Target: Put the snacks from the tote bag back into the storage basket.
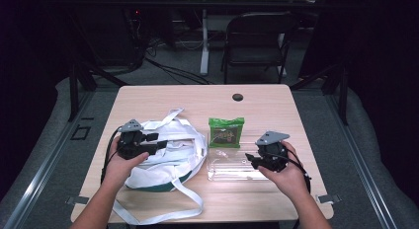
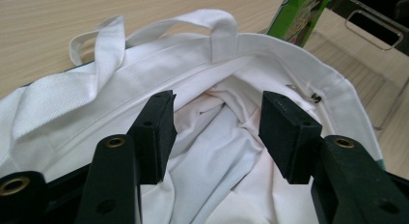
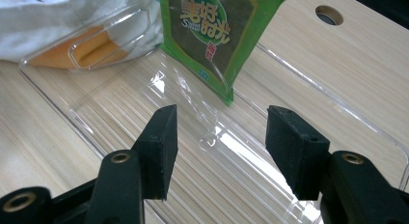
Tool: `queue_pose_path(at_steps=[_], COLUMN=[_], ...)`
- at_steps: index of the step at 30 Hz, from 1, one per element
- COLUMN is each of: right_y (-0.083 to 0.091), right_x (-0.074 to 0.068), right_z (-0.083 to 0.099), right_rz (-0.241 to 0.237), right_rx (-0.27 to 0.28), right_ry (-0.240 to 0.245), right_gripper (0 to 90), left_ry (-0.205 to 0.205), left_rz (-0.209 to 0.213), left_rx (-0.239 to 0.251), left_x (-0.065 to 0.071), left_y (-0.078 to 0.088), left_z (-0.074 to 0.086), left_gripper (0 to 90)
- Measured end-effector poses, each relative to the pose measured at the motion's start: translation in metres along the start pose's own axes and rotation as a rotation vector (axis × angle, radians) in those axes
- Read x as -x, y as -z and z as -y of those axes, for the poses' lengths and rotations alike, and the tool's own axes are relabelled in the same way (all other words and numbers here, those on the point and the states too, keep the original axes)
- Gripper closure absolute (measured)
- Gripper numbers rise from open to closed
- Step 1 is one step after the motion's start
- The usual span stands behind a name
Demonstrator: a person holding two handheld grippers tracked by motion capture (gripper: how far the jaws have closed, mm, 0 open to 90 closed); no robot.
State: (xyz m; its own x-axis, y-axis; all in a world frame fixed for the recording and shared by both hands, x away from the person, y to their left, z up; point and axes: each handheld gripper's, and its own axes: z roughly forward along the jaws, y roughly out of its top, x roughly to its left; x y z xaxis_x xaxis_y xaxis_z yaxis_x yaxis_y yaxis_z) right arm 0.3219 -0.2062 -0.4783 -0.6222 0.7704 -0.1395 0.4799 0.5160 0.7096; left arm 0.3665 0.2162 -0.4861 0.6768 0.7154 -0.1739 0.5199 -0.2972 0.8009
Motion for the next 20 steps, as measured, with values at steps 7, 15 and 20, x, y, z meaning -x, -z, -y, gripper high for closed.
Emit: queue_pose_path(at_steps=[7,15,20], right_y=[0.000,0.000,-0.001], right_x=[0.000,-0.001,0.000], right_z=[0.018,0.029,0.028], right_rz=[0.003,0.002,0.005], right_rx=[0.029,0.052,0.052], right_ry=[-0.042,-0.075,-0.068], right_gripper=[45.1,45.1,45.3], left_ry=[0.006,0.000,0.002], left_rz=[-0.018,-0.018,-0.023], left_rx=[-0.005,-0.002,0.005], left_x=[0.001,0.003,0.002], left_y=[-0.003,-0.003,0.000], left_z=[0.011,0.018,0.019], left_gripper=[43.6,44.3,44.7])
